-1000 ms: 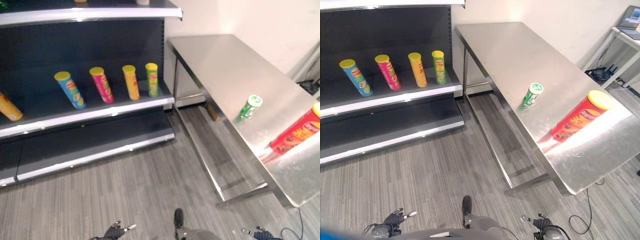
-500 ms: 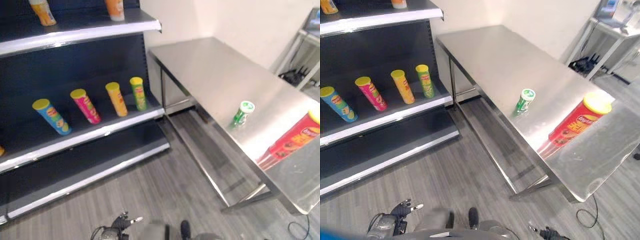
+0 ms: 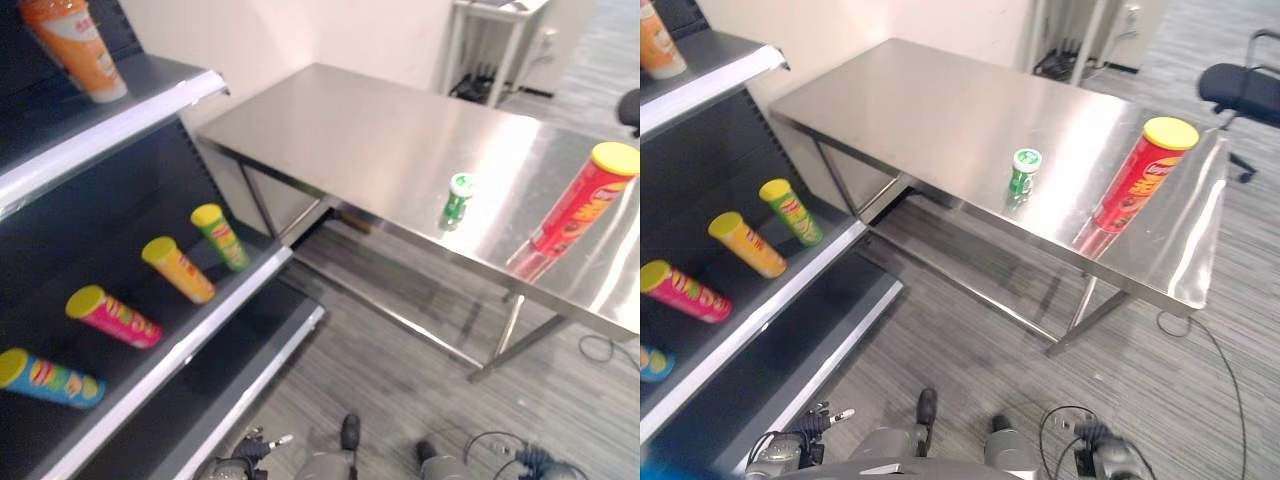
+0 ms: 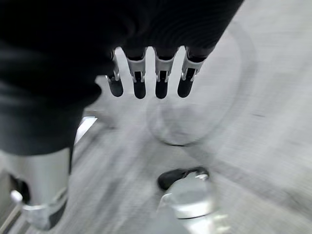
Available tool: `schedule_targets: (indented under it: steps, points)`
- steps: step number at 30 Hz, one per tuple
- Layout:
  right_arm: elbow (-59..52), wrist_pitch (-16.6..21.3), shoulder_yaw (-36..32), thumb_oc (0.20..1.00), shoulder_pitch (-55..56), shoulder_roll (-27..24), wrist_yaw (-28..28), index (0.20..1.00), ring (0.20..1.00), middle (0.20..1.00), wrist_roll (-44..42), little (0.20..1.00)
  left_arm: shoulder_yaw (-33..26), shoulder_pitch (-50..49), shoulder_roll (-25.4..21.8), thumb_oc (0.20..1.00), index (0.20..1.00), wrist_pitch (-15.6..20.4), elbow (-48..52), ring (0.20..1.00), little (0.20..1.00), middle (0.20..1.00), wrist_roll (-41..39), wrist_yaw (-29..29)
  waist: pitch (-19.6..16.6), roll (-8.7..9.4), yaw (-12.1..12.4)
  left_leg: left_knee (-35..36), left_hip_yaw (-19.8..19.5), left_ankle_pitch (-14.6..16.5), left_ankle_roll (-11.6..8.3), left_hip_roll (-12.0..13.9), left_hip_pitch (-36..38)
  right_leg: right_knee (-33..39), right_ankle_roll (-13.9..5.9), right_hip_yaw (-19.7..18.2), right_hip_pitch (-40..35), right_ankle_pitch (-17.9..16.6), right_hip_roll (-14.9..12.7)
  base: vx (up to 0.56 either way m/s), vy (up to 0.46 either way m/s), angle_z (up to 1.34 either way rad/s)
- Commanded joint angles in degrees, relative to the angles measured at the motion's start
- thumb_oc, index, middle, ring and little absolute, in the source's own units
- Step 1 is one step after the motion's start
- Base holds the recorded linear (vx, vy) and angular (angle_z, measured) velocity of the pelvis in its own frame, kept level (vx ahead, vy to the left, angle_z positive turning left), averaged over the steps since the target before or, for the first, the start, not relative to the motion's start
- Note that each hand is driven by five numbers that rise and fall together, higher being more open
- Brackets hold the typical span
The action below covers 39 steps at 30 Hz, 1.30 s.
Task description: Put the goods on the table back onto the shelves and tidy them up.
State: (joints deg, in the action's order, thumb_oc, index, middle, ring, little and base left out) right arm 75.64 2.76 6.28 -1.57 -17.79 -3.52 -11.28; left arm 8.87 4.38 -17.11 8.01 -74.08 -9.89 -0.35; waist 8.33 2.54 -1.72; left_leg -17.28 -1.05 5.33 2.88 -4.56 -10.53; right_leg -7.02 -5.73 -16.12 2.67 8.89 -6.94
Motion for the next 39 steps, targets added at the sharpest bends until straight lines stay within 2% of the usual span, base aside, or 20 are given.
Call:
schedule_targets:
  steps: [1,2,3,4,5,7,8,10,11,15,21,23,29,31,32,35,39]
  points:
    - [-2.85,0.94,0.03,1.000,-1.51,-3.30,-0.92,1.000,1.000,1.000,-1.12,1.000,0.34,-1.74,-1.81,1.000,1.000,0.81,1.60,1.000,1.000,1.000,1.29,0.19,-0.82,-2.43,0.01,18.72,-1.43,-7.07,-3.99,3.85,5.19,4.95,-4.35,-0.41,-4.15,-4.51,2.92,0.03,0.248,-1.14]
    - [-3.67,1.31,-1.27,1.000,-1.56,-3.85,-1.27,1.000,1.000,1.000,-1.90,1.000,0.19,-1.69,-2.33,1.000,1.000,0.83,2.03,1.000,1.000,1.000,1.48,0.20,-0.53,-2.59,-0.26,18.05,-0.14,-5.89,-3.14,3.10,5.63,3.29,-5.02,0.47,-2.83,-4.97,2.23,0.02,0.285,-0.82]
    - [-5.32,2.03,-2.39,1.000,-1.73,-4.42,-1.97,1.000,1.000,1.000,-2.75,1.000,-0.46,-1.66,-2.99,1.000,1.000,0.82,2.64,1.000,1.000,1.000,0.97,0.31,0.07,-2.60,-0.22,17.60,1.12,-5.04,-2.65,3.13,6.24,0.48,-5.30,2.94,-1.03,-5.36,1.99,0.02,0.284,-0.56]
    - [-5.33,2.01,-2.40,1.000,-1.71,-4.42,-1.98,1.000,1.000,1.000,-2.74,1.000,-0.45,-1.67,-2.99,1.000,1.000,0.81,2.65,1.000,1.000,1.000,0.96,0.30,0.04,-2.60,-0.20,17.58,1.13,-5.03,-2.66,3.14,6.19,0.40,-5.30,2.92,-0.95,-5.32,2.01,0.00,0.171,-0.45]
    - [-6.05,2.31,-2.80,1.000,-1.77,-4.71,-2.24,1.000,1.000,1.000,-2.88,1.000,-0.63,-1.64,-3.45,1.000,1.000,0.95,2.90,1.000,1.000,1.000,0.88,0.30,0.28,-2.71,-0.27,17.57,1.59,-4.87,-2.51,3.12,6.43,-0.38,-5.38,4.43,-0.28,-5.46,1.95,0.00,0.106,-0.58]
    - [-8.88,2.95,-3.95,1.000,-0.99,-5.39,-2.38,1.000,1.000,1.000,-3.17,1.000,-1.12,-1.97,-3.91,1.000,1.000,1.06,2.64,1.000,1.000,1.000,1.48,0.20,0.31,-2.46,-0.60,17.83,2.64,-4.22,-2.49,3.16,7.15,0.33,-5.51,6.94,0.33,-5.98,1.36,0.01,0.098,-0.49]
    - [-8.92,2.93,-3.97,1.000,-0.95,-5.39,-2.39,1.000,1.000,1.000,-3.16,1.000,-1.11,-1.98,-3.91,1.000,1.000,1.06,2.64,1.000,1.000,1.000,1.48,0.20,0.34,-2.46,-0.60,17.84,2.63,-4.22,-2.49,3.16,7.21,0.37,-5.51,6.95,0.26,-5.99,1.36,0.03,0.036,-0.43]
    - [-12.94,4.11,-5.98,1.000,0.56,-7.62,-3.40,1.000,1.000,1.000,-2.99,1.000,-1.68,-2.21,-4.57,1.000,1.000,1.02,2.21,1.000,1.000,1.000,2.06,0.25,0.18,-2.01,-1.19,18.47,3.88,-3.54,-2.43,3.17,7.81,4.25,-5.25,10.15,2.68,-8.67,1.06,0.04,0.021,-0.50]
    - [-15.77,4.40,-8.14,1.000,1.25,-9.22,-4.19,1.000,1.000,1.000,-3.79,1.000,-1.95,-1.82,-4.51,1.000,1.000,0.99,2.03,1.000,1.000,1.000,1.94,0.27,0.03,-1.61,-1.96,17.72,3.55,-3.30,-2.53,2.78,7.17,6.63,-5.34,10.30,2.17,-9.26,1.02,0.05,-0.026,-0.46]
    - [-23.91,5.58,-12.79,1.000,3.51,-13.26,-6.02,1.000,1.000,1.000,-3.39,1.000,-2.95,-2.29,-4.18,1.000,1.000,1.33,2.60,1.000,1.000,1.000,2.36,0.49,-0.44,-1.22,-2.47,18.19,3.52,-2.98,-2.81,3.02,7.79,8.73,-5.38,11.14,1.16,-10.23,0.74,0.06,-0.037,0.20]
    - [-41.23,7.59,-22.69,1.000,7.13,-22.44,-7.26,1.000,1.000,1.000,-1.24,1.000,-4.28,-4.00,-2.40,1.000,1.000,1.49,3.24,1.000,1.000,1.000,2.37,0.48,-1.42,-0.58,-2.79,19.43,3.20,-2.59,-3.80,4.08,9.69,10.38,-5.01,12.92,-1.41,-9.65,0.78,0.08,-0.069,0.01]
    - [-50.82,8.86,-27.90,1.000,8.01,-27.60,-7.18,1.000,1.000,1.000,-0.18,1.000,-5.06,-5.01,-2.02,1.000,1.000,1.59,4.28,1.000,1.000,1.000,2.26,0.36,-1.92,-0.22,-2.98,20.21,3.22,-2.69,-4.53,4.99,10.55,10.97,-4.83,13.57,-2.37,-9.22,1.22,0.10,-0.137,0.16]
    - [-59.55,11.59,-34.57,1.000,8.21,-33.24,-7.65,1.000,1.000,1.000,-0.23,1.000,-5.05,-6.84,-1.87,1.000,1.000,1.83,4.94,1.000,1.000,1.000,2.36,-0.33,-2.84,0.33,-2.72,21.69,3.15,-3.03,-5.83,6.67,12.03,11.45,-4.46,14.87,-3.83,-8.21,1.93,0.06,-0.086,0.13]
    - [-58.73,12.48,-33.86,1.000,4.70,-37.77,-8.14,1.000,1.000,1.000,-0.65,1.000,-4.39,-7.51,-2.15,1.000,1.000,1.79,5.01,1.000,1.000,1.000,2.49,-0.45,-3.12,0.93,-1.90,21.91,3.05,-3.05,-6.75,7.84,12.73,11.32,-4.14,15.61,-4.67,-7.49,2.51,0.07,-0.125,0.16]
    - [-58.51,12.56,-33.63,1.000,4.44,-37.91,-8.14,1.000,1.000,1.000,-0.71,1.000,-4.47,-7.53,-2.10,1.000,1.000,1.79,5.01,1.000,1.000,1.000,2.48,-0.45,-3.07,0.88,-2.00,21.92,3.04,-3.04,-6.78,7.87,12.78,11.30,-4.12,15.62,-4.71,-7.47,2.54,0.05,-0.115,0.08]
    - [-55.04,12.40,-27.95,1.000,-0.88,-43.30,-6.98,1.000,1.000,1.000,-1.32,1.000,-3.93,-7.25,-2.57,1.000,1.000,1.74,5.27,1.000,1.000,1.000,1.35,-0.26,-2.93,1.65,-1.21,22.10,2.80,-3.48,-7.81,9.03,13.20,11.07,-3.64,16.57,-5.33,-7.00,3.07,0.03,-0.108,0.11]
    - [-51.88,13.14,-22.96,1.000,-6.51,-46.99,-4.50,1.000,1.000,1.000,-5.79,1.000,-2.68,-7.76,-2.59,1.000,1.000,2.24,6.28,1.000,1.000,1.000,-0.80,-0.12,-2.79,2.34,-0.23,22.28,2.06,-4.19,-9.04,10.26,12.91,10.84,-3.02,17.97,-5.90,-6.08,3.84,0.03,-0.114,0.26]
